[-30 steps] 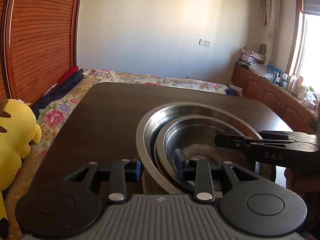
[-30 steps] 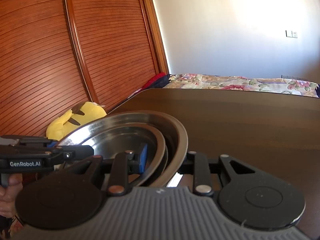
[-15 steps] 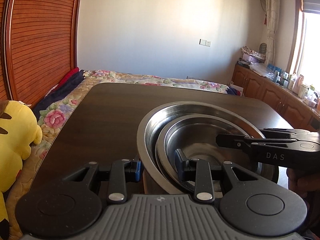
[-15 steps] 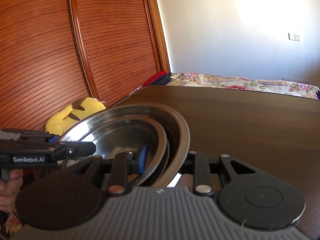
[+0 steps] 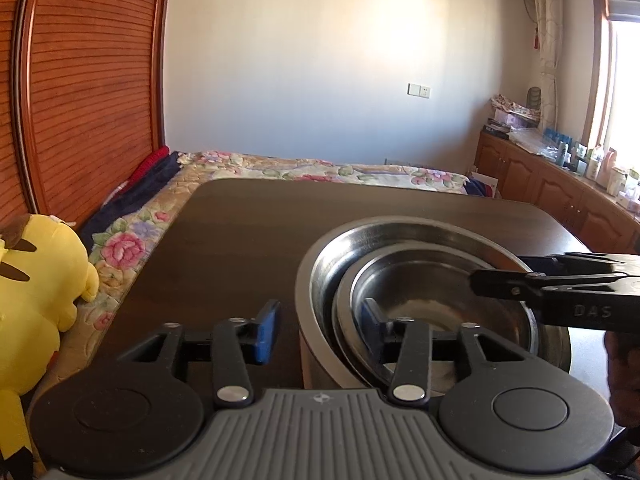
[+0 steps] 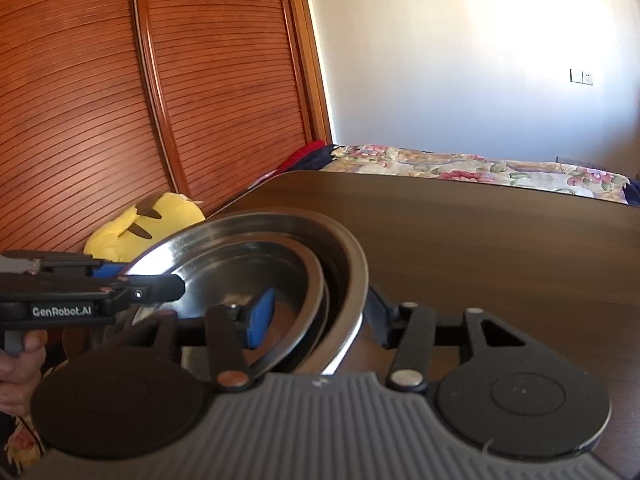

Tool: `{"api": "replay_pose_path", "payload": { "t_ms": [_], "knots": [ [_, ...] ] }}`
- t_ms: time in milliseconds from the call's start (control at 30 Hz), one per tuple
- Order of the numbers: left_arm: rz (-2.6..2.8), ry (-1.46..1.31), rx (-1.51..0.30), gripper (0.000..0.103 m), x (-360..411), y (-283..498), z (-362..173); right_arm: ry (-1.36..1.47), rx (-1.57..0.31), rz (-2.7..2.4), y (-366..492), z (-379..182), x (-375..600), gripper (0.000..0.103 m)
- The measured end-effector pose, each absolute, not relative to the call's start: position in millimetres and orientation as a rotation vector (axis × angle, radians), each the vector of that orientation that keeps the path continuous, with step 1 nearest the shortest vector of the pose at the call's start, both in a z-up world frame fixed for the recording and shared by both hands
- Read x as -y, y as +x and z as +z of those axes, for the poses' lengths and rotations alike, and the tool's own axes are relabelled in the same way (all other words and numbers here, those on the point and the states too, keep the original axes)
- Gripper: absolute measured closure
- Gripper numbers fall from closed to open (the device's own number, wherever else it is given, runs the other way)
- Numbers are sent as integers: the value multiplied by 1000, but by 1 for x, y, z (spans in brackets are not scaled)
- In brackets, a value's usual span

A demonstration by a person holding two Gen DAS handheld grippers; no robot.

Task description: Organize plates and bowls

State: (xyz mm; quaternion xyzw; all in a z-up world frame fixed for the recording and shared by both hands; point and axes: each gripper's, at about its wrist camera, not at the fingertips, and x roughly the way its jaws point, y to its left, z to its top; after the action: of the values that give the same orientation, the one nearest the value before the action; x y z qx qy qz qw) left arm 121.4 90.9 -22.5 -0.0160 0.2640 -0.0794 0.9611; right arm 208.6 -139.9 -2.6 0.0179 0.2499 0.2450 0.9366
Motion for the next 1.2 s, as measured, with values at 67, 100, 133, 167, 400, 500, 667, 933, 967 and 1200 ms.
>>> {"api": "replay_pose_path", "payload": {
  "t_ms": [67,100,133,167,400,500,667,933,967,1200],
  "knots": [
    [-155,-27,-524,49,-91,120,-19,34,-498,490,206,0,142,51],
    [-152,-24,-518,47,-91,120,-17,33,-491,486,204,1,144,51],
    [-150,-22,-510,44,-91,119,-14,32,-484,481,203,3,146,51],
    [-147,-19,-500,43,-91,118,-11,33,-477,476,201,4,147,51],
    [-147,0,-443,30,-83,111,9,32,-415,423,184,23,164,48],
    [-159,7,-422,25,-76,104,16,29,-387,393,175,32,172,47],
    [-188,28,-401,13,-62,92,25,30,-352,345,162,43,185,45],
    [-225,31,-355,0,-46,76,39,63,-293,272,140,54,207,30],
    [-226,34,-347,0,-42,73,41,67,-288,268,139,55,209,28],
    [-262,44,-339,0,-23,62,49,63,-229,205,119,65,225,2]
  ]
}}
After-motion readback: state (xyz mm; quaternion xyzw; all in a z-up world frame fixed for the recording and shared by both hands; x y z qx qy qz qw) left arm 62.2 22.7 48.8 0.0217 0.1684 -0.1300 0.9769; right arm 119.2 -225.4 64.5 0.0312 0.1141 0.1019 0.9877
